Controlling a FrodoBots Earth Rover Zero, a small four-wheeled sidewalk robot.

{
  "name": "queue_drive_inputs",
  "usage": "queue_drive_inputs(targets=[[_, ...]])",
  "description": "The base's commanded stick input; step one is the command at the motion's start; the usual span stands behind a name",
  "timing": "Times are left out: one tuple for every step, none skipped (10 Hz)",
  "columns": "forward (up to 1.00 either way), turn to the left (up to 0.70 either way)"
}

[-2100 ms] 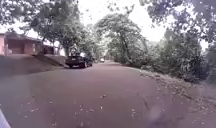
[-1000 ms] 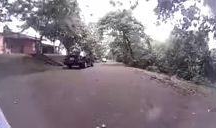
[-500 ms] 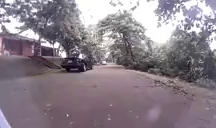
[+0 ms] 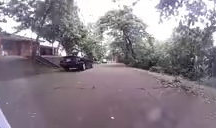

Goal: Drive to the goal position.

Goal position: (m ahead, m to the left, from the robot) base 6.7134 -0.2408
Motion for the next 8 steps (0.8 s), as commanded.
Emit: queue_drive_inputs(targets=[[0.70, 0.00], [0.70, 0.00], [0.70, 0.00], [0.70, 0.00], [0.70, 0.00], [0.70, 0.00], [0.70, 0.00], [0.70, 0.00]])
